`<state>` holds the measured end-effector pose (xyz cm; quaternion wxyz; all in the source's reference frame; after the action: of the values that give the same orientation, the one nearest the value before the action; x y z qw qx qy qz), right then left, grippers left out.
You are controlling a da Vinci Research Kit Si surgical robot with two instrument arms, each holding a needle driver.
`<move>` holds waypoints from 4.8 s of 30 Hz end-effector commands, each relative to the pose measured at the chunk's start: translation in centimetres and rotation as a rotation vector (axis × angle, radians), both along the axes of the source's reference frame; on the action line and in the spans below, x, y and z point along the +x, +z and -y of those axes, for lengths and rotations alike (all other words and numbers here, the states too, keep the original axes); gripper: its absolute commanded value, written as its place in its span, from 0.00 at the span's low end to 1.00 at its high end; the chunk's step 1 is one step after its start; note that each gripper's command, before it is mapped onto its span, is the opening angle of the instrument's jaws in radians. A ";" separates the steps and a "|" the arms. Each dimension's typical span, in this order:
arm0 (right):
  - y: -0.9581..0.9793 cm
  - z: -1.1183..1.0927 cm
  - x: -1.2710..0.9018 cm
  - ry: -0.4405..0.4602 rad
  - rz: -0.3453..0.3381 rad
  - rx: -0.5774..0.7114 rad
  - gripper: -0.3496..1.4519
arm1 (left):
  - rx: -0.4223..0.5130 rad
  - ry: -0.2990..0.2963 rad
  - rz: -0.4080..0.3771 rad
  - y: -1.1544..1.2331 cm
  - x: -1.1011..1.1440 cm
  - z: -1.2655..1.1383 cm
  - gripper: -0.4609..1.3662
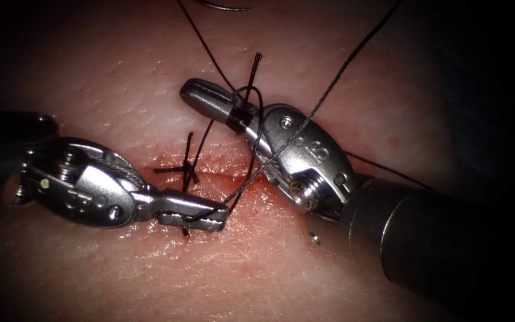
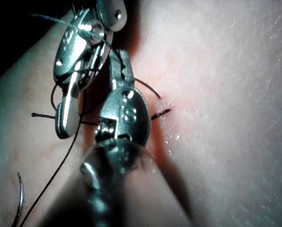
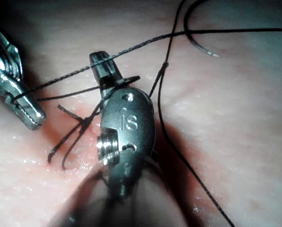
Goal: Wound Closure
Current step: Wrap the suture two times counter-clockwise around the right gripper
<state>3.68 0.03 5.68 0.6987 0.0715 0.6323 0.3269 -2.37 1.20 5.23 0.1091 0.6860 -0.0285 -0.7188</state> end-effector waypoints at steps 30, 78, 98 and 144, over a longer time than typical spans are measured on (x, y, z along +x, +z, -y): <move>0.25 0.52 0.26 -0.444 -0.375 -0.045 0.00 | 0.009 0.187 0.237 0.60 0.02 -0.70 0.06; 0.19 0.33 -0.28 0.097 -0.599 0.021 0.61 | -0.134 -0.011 0.189 0.85 0.32 -0.49 0.06; 0.27 0.27 -0.44 0.108 -0.591 0.019 0.61 | -0.133 -0.032 0.169 0.75 0.32 -0.25 0.06; 0.35 0.57 0.05 -0.248 -0.366 0.032 0.66 | -0.079 -0.003 0.163 0.64 0.12 -0.74 0.06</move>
<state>3.74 -0.56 6.02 0.6061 0.2189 0.7297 0.2284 -2.25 1.96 5.87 0.1288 0.7379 -0.0694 -0.6589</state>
